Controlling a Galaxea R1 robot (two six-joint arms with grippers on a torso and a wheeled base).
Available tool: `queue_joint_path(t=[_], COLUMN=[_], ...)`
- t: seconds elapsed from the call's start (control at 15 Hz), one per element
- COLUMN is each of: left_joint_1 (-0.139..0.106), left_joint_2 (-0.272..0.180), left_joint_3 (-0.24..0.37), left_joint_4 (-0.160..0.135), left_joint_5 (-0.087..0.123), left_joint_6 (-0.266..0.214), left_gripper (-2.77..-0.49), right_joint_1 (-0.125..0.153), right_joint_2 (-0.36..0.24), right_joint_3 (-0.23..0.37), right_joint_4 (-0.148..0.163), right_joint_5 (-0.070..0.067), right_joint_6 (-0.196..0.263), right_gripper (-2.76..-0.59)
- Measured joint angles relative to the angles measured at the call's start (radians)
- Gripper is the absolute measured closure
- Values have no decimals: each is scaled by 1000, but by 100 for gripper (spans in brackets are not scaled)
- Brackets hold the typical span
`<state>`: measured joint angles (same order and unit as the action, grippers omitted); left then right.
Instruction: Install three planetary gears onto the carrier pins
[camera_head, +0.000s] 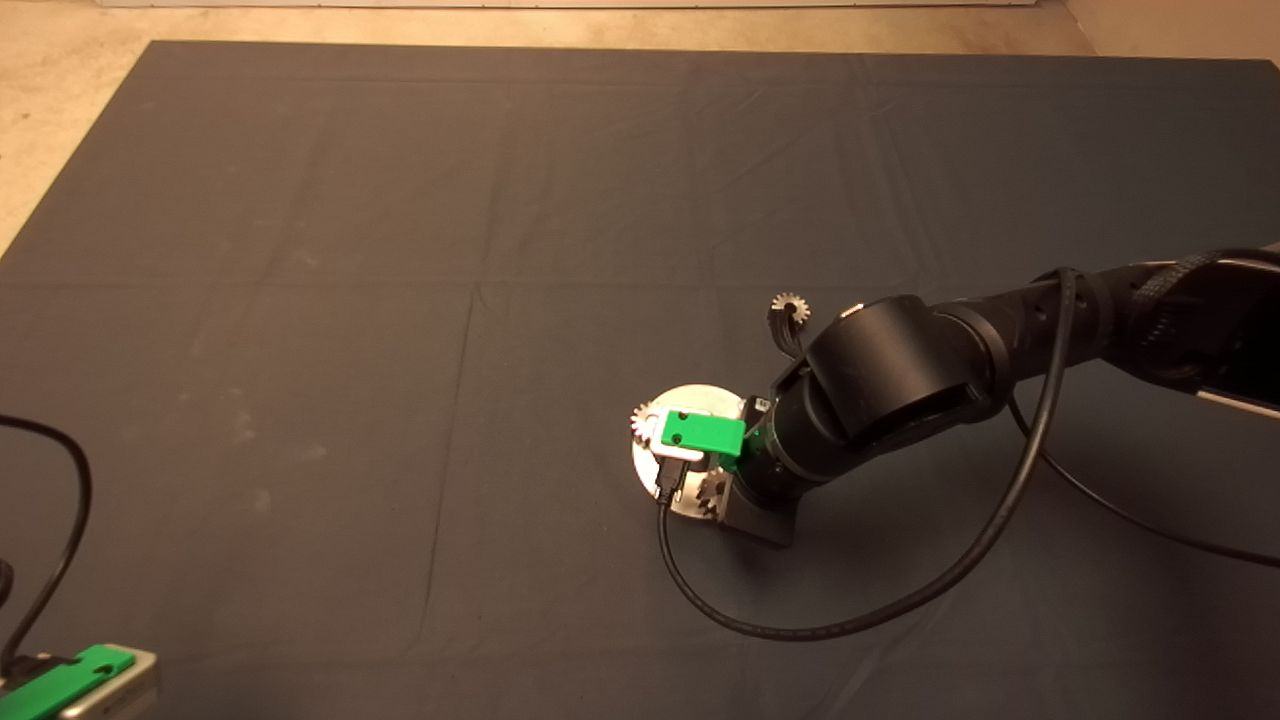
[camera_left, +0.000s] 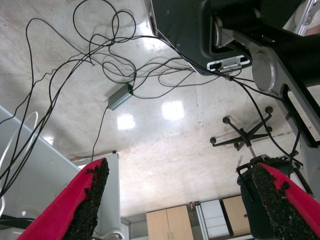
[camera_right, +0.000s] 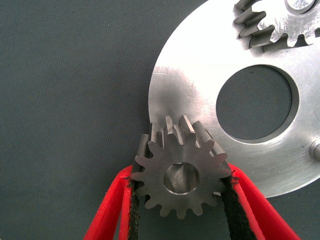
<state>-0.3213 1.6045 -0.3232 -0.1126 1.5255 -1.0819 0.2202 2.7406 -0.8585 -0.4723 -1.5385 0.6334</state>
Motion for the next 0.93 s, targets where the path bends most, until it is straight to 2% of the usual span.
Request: queue_joint_path(t=[0.47,0.73,0.93], left_joint_1=[0,0,0], left_joint_2=[-1,-1,-1], left_joint_3=[0,0,0], left_joint_4=[0,0,0], left_joint_5=[0,0,0], left_joint_6=[3,4,4], left_gripper=[-204,-204,-204], right_joint_1=[2,1,1], right_joint_2=[11,10,4], right_joint_3=[-9,-9,-9], right_joint_4=[-2,-2,-2], right_joint_5=[-8,-6,2], right_joint_6=[0,0,-1], right_gripper=[-95,-95,-95])
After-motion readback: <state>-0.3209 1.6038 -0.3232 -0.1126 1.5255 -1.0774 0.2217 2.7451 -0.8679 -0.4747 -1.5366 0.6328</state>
